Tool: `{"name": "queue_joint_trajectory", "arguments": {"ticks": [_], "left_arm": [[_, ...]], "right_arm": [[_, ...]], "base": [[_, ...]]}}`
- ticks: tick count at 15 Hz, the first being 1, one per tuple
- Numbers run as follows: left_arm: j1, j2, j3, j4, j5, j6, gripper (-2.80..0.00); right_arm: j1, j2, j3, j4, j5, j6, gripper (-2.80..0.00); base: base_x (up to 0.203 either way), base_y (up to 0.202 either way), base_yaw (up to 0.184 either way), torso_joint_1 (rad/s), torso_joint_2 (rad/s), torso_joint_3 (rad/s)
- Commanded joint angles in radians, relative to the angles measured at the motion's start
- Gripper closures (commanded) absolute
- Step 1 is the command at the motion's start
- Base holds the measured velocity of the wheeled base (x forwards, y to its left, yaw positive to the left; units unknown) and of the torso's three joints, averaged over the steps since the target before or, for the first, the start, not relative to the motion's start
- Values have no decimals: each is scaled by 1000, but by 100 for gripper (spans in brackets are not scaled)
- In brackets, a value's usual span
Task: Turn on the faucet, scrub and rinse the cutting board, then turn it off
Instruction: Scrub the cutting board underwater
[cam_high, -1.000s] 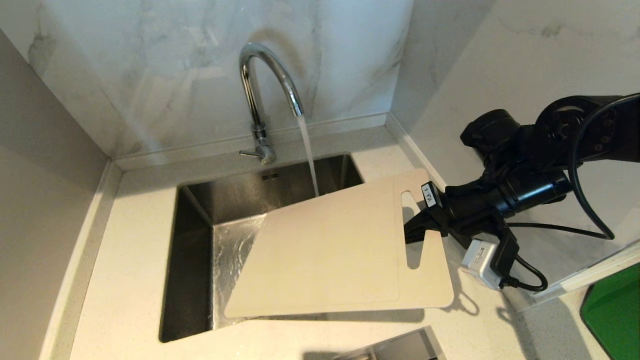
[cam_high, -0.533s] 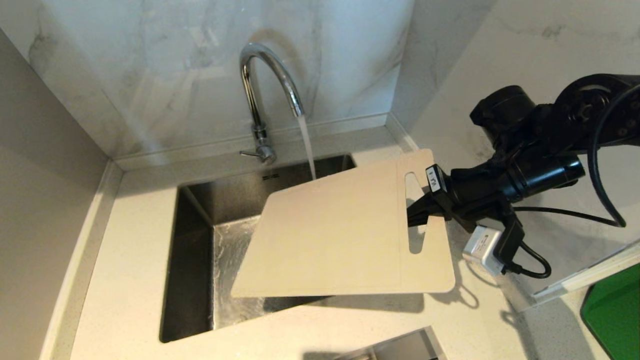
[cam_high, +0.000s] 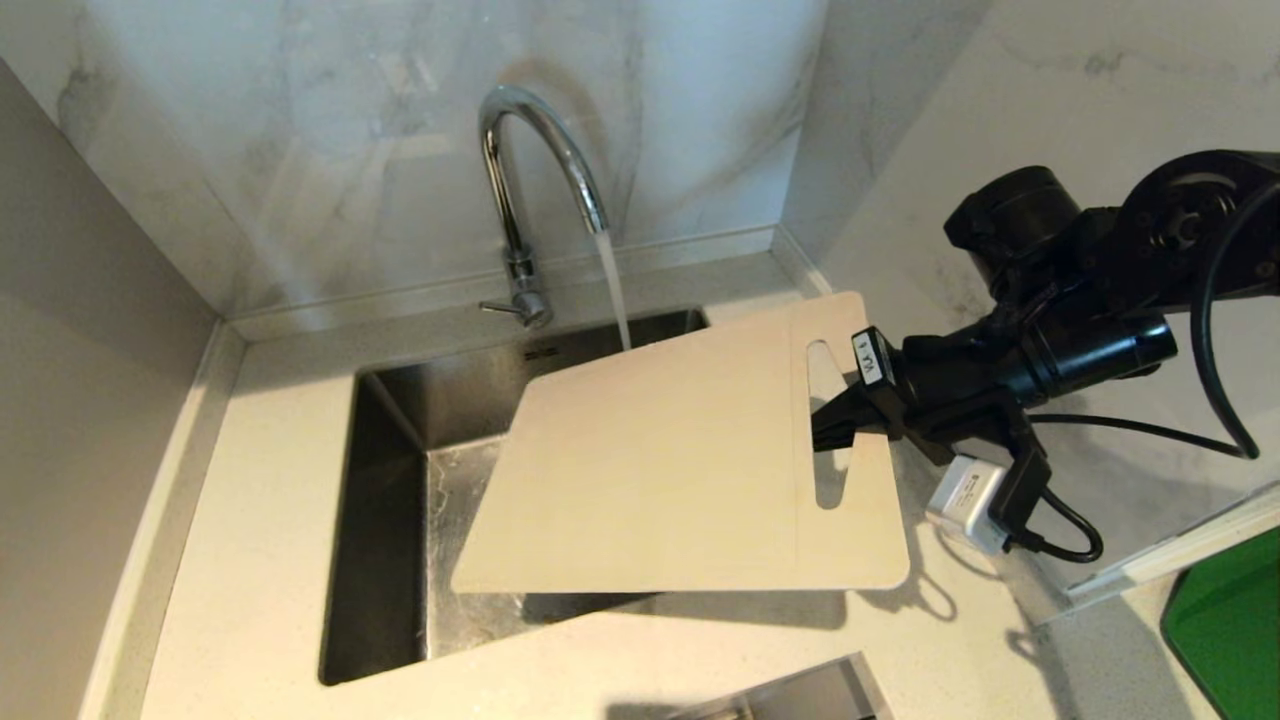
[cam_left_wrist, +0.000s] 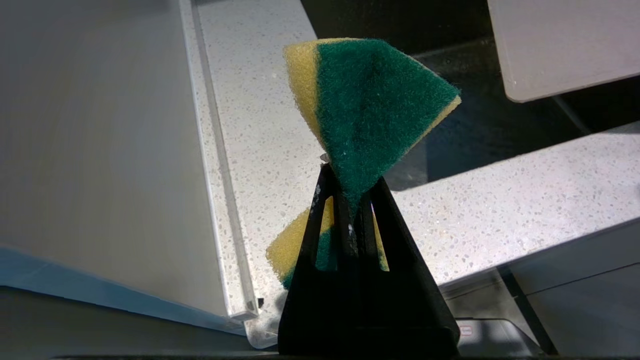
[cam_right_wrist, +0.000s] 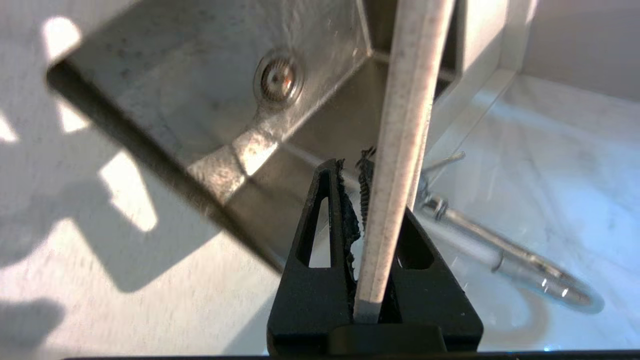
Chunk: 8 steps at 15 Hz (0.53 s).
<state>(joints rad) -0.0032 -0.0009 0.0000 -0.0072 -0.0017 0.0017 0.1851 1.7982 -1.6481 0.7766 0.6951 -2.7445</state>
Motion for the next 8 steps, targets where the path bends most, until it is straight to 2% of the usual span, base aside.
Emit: {"name": "queue_joint_trajectory", "arguments": {"ticks": [1,8], "left_arm": [[0,-2,2,0,0,0,0],[0,-2,2,0,0,0,0]], "right_arm": [[1,-1,42,3,29,-16,0],[27,-53,94,-10,53,-16,0]], "base": [[0,0,0,0,0,0],[0,0,0,0,0,0]]}}
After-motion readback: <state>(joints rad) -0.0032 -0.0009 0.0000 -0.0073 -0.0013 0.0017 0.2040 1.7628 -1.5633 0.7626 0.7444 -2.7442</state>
